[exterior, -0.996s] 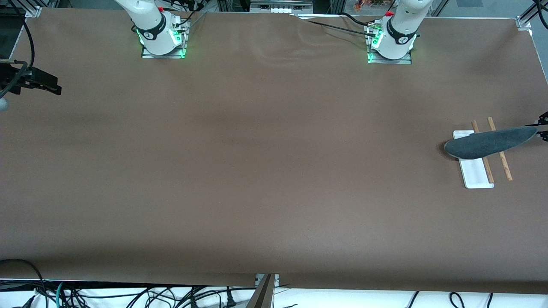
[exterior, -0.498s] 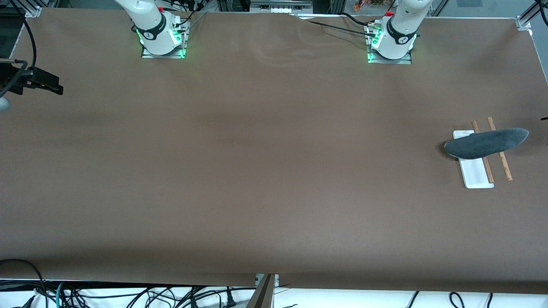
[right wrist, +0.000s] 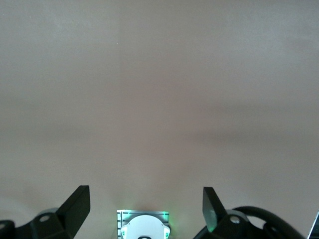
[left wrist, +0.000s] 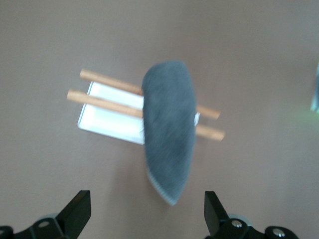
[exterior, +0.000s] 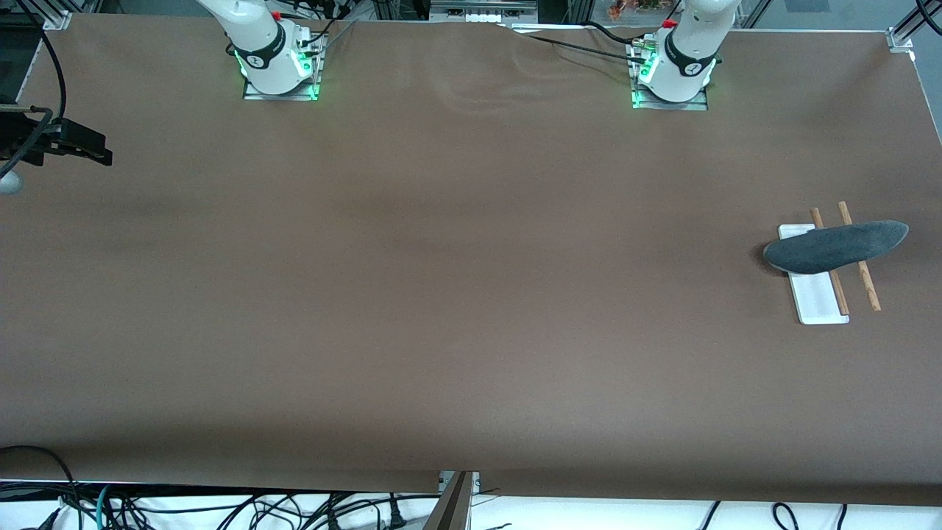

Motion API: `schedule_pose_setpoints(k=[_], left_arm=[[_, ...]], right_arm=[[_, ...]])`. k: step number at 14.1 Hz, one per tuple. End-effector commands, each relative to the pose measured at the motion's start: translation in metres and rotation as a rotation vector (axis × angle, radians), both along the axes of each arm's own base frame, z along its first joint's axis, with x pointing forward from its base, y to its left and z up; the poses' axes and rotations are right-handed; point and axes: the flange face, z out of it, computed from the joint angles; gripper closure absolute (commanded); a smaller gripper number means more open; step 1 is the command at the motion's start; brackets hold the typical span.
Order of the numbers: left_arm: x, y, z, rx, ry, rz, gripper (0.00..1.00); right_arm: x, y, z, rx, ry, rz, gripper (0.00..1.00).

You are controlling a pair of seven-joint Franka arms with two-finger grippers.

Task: Pass towel and hang on rack
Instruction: 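Open the left gripper and raise it away from the rack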

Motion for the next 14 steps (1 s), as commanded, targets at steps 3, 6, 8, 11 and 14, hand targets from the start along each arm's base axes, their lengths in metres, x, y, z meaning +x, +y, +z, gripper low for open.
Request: schedule_pose_setpoints(k=[3,6,8,11,14], left_arm=[[0.002,-0.1,0.105,0.152,0.054,0.188,0.0],[-0.009,-0.22,0.159,0.264,0.064,0.32,0.0],[-0.027,-0.299,0.19,0.342,0.056,0.488,0.0],[-0.055,-0.373,0.205,0.402,0.077,0.797,0.0],[-0.061,-0.418,0.199,0.41,0.114,1.125,0.0]], right_arm=[[0.002,0.003,0.006,0.016,-0.011,0.019,0.0],[0.002,0.004,0.006,0.018,-0.011,0.019,0.0],[0.002,0.004,0.006,0.018,-0.011,0.02,0.0],[0.002,0.004,0.006,0.018,-0.011,0.02,0.0],[0.002,0.005,0.006,0.018,-0.011,0.022,0.0]])
